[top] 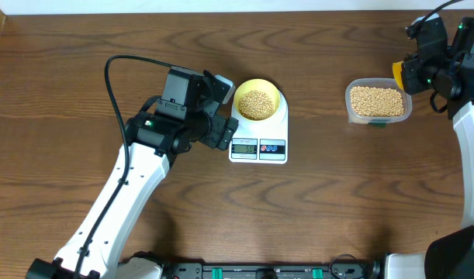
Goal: Scoop item into bowl and weigh 50g on scale
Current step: 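Lower the scoop into the soybean tub with the right gripper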
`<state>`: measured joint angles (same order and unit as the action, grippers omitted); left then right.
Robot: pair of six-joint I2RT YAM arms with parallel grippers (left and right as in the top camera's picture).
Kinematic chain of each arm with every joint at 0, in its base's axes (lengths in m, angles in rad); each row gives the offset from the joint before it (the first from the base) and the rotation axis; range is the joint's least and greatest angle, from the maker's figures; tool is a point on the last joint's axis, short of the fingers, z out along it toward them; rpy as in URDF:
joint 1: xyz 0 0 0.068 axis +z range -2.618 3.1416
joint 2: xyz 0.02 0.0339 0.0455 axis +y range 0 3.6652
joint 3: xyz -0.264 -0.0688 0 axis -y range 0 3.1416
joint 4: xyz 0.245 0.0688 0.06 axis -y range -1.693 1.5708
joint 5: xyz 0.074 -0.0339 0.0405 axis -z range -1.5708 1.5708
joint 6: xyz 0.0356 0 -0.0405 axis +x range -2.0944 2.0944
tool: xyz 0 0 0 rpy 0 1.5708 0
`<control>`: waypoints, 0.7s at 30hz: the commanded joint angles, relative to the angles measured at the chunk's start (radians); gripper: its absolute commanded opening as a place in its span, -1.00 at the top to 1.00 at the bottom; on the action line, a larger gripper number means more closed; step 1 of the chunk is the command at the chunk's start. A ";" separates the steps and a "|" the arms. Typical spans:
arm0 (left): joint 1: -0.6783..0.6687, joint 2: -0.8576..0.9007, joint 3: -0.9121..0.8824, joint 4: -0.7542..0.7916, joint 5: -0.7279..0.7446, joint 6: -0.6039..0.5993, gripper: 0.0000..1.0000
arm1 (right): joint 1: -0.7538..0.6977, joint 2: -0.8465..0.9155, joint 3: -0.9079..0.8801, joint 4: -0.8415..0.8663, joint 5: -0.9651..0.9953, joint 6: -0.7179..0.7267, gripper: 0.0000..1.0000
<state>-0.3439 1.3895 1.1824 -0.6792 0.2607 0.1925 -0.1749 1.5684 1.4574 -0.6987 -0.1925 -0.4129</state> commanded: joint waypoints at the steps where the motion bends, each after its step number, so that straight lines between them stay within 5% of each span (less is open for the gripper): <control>1: 0.003 -0.002 -0.003 0.000 0.008 0.017 -0.74 | 0.006 -0.015 0.001 0.001 0.006 0.017 0.97; 7: 0.003 -0.002 -0.003 0.000 0.008 0.017 -0.74 | 0.006 -0.006 0.001 0.008 -0.008 0.376 0.97; 21: 0.003 -0.002 -0.003 0.000 0.008 0.017 -0.74 | 0.007 0.091 0.000 -0.013 0.004 0.787 0.97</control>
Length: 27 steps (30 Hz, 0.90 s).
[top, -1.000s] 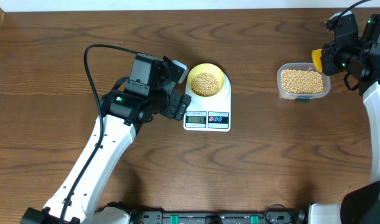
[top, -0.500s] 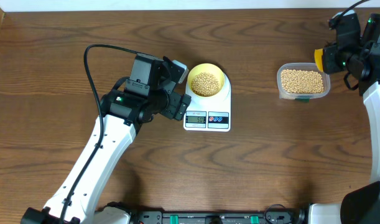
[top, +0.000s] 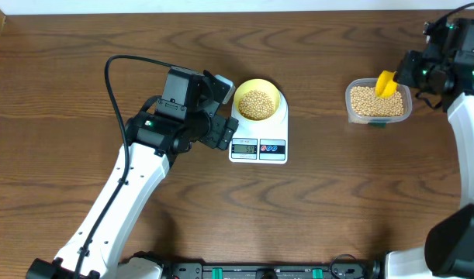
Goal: Scoop item into bowl and weigh 50g on scale
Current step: 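Lower the scoop into the soybean tub with the right gripper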
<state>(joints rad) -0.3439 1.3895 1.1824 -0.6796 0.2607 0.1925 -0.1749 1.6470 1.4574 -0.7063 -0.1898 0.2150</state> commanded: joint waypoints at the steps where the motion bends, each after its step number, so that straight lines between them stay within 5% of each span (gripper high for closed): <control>1: 0.003 -0.002 -0.003 0.001 0.008 0.017 -0.74 | 0.007 0.016 0.000 -0.008 0.009 0.185 0.97; 27: 0.003 -0.002 -0.003 0.001 0.008 0.017 -0.74 | 0.122 0.022 -0.058 -0.036 0.443 0.819 0.97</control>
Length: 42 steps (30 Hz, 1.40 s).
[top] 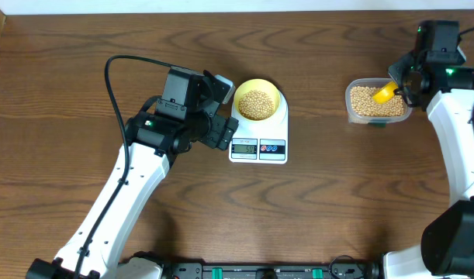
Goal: Scoop item into bowl and weigh 50g on scale
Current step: 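Lower the scoop into the soybean tub with the right gripper, then lay the scoop down in the tub and hold it there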
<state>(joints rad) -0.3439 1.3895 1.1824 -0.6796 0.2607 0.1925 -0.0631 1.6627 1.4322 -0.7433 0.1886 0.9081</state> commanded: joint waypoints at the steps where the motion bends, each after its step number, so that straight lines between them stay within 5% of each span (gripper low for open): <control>1: 0.003 -0.002 -0.003 0.001 0.008 0.017 -0.74 | 0.011 0.006 -0.044 0.010 0.067 0.132 0.97; 15: 0.003 -0.002 -0.003 0.001 0.008 0.017 -0.74 | 0.028 0.006 -0.107 0.100 0.063 0.086 0.97; 25: 0.003 -0.002 -0.003 0.001 0.008 0.017 -0.74 | 0.039 0.006 -0.107 0.096 0.063 0.033 0.45; 32: 0.003 -0.002 -0.003 0.001 0.008 0.017 -0.74 | 0.039 0.006 -0.107 0.040 0.063 -0.005 -0.26; 42: 0.003 -0.002 -0.003 0.001 0.008 0.016 -0.74 | 0.039 0.006 -0.107 0.024 0.063 -0.077 -0.86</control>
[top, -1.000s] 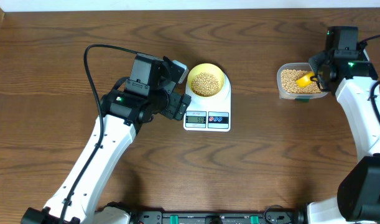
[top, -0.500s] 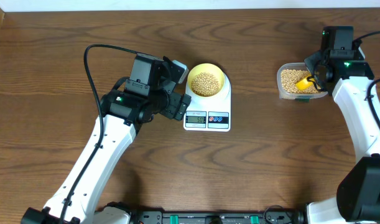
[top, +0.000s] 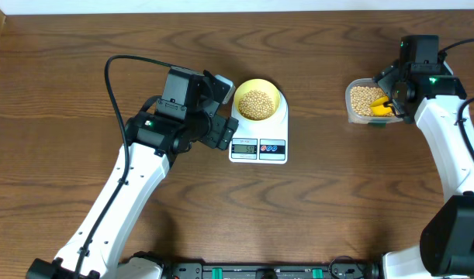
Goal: Scoop item into bowl and weigh 50g on scale
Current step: 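Lay the scoop down in the tub and hold it there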
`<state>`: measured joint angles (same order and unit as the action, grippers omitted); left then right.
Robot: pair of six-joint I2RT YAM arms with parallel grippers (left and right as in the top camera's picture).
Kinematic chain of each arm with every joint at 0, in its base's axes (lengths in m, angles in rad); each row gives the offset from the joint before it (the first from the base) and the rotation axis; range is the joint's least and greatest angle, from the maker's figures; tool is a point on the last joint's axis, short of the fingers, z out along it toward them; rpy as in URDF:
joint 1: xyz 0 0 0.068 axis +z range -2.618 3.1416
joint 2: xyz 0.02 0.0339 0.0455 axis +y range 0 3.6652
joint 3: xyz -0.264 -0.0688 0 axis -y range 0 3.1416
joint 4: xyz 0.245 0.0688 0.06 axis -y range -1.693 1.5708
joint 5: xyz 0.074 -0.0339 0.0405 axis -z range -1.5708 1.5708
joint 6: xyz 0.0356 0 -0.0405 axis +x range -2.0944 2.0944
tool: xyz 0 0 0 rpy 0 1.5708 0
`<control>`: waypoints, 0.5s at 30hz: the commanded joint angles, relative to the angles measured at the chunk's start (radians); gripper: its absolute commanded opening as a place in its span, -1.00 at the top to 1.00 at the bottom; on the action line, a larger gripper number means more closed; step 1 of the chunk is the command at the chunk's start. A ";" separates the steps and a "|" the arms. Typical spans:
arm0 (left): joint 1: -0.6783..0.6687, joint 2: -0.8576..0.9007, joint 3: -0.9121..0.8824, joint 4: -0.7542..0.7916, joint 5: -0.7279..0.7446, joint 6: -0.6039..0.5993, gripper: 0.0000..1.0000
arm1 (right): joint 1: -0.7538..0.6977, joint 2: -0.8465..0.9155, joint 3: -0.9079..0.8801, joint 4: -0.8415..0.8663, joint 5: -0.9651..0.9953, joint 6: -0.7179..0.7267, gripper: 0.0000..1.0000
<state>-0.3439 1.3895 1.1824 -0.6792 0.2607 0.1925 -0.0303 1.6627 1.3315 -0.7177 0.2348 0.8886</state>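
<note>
A yellow bowl (top: 257, 103) filled with beige beans stands on the white scale (top: 258, 149), whose display is too small to read. My left gripper (top: 222, 87) sits against the bowl's left rim; whether its fingers grip anything is hidden. At the right, a clear container (top: 363, 99) holds more beans. My right gripper (top: 393, 99) is shut on a yellow scoop (top: 381, 109), whose head dips into the container's near right corner.
The brown wooden table (top: 337, 209) carries only the scale and the container. A black cable loops above the left arm (top: 116, 201). The right arm (top: 454, 147) runs down the table's right edge.
The right gripper has shifted left and toward the front with the scoop. The scoop's head was over the container's right middle and is now low in its near right corner. The left arm is unchanged.
First the right gripper held the yellow scoop just outside the container's far right corner. Then the scoop was over the beans at the far right, then lower at the right middle, and now in the near right corner. The left arm, bowl and scale stayed put.
</note>
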 commanded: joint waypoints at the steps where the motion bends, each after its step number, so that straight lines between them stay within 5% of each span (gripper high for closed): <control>1: 0.003 -0.002 -0.003 0.000 0.008 0.017 -0.74 | 0.006 0.006 -0.006 -0.002 0.017 -0.083 -0.96; 15: 0.003 -0.002 -0.003 0.000 0.008 0.017 -0.74 | 0.006 0.006 -0.006 -0.007 -0.100 -0.476 -0.98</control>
<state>-0.3439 1.3895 1.1824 -0.6792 0.2607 0.1925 -0.0303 1.6627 1.3315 -0.7212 0.1738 0.5724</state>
